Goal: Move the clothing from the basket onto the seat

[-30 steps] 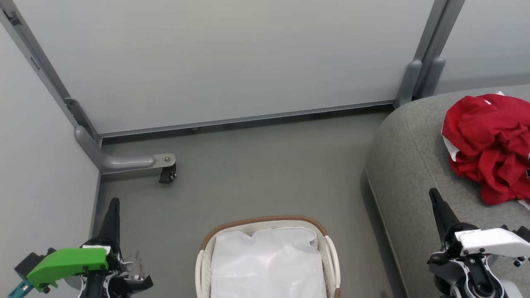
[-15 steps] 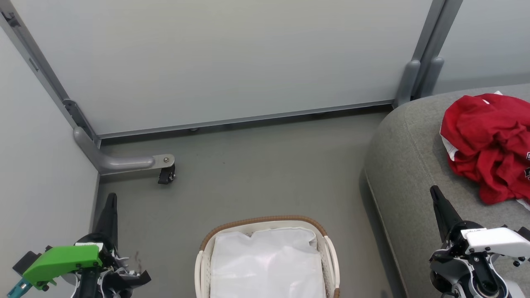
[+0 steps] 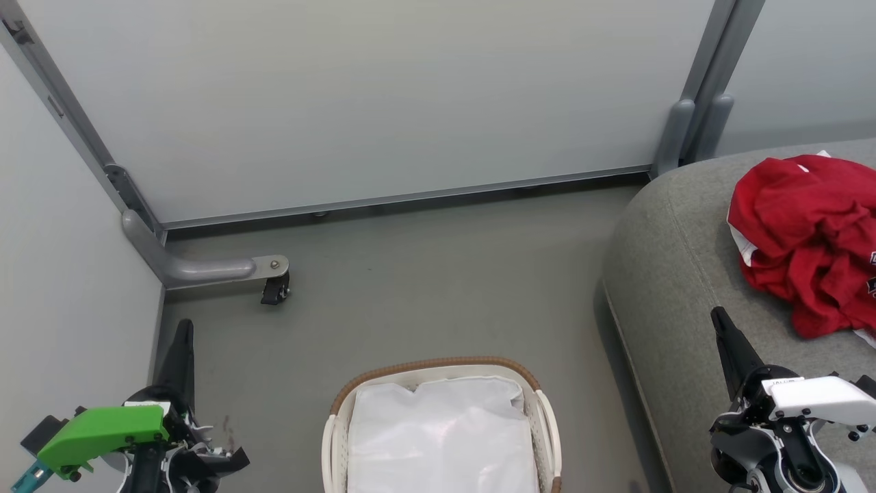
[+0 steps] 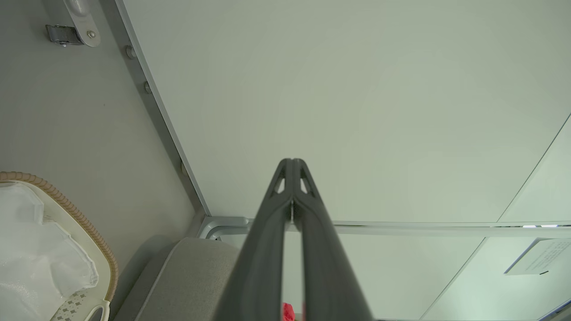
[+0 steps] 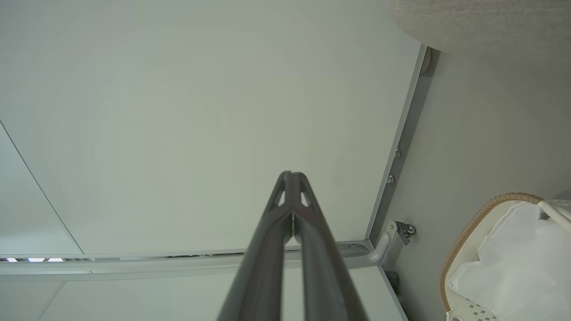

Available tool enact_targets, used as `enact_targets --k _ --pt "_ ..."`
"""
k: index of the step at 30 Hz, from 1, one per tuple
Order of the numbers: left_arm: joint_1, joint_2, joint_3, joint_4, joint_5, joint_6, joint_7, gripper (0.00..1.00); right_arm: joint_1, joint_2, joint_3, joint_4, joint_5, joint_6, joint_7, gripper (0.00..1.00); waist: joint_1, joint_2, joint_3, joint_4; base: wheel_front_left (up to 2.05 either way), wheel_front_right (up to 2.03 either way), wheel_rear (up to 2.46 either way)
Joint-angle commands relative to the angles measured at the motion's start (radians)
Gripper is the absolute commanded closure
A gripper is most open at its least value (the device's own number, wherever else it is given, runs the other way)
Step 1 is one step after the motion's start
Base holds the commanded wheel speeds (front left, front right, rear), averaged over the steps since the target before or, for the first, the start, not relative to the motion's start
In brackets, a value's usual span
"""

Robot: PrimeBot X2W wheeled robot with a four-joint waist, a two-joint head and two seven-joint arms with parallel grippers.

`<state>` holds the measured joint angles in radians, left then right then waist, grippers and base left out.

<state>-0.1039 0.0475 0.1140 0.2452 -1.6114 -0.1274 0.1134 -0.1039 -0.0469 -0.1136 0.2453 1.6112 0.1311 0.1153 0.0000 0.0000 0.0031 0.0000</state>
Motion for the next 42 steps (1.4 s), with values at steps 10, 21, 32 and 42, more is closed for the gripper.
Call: enact_targets --k 10,21,32,42 --pt "-0.01 0.005 0.002 -0.001 -0.003 -0.006 0.005 1.0 -0.008 -0.006 -0.002 -0.003 0.003 -0.001 0.001 1.0 0.0 0.0 0.0 0.0 0.0 0.0 0.0" --pt "-0.01 0.005 0.002 -0.001 -0.003 -0.006 0.005 1.0 -0.008 -0.006 -0.002 -0.003 0.003 -0.001 0.001 1.0 0.0 0.0 0.0 0.0 0.0 0.0 0.0" --pt "-0.01 0.005 0.002 -0.001 -0.003 -0.006 0.005 1.0 -0.008 -0.006 -0.002 -0.003 0.003 -0.001 0.001 1.0 0.0 0.0 0.0 0.0 0.0 0.0 0.0" --pt "-0.01 0.005 0.002 -0.002 -0.003 -0.006 0.005 1.0 -0.008 -0.006 -0.002 -0.003 0.003 -0.001 0.001 1.0 0.0 0.0 0.0 0.0 0.0 0.0 0.0"
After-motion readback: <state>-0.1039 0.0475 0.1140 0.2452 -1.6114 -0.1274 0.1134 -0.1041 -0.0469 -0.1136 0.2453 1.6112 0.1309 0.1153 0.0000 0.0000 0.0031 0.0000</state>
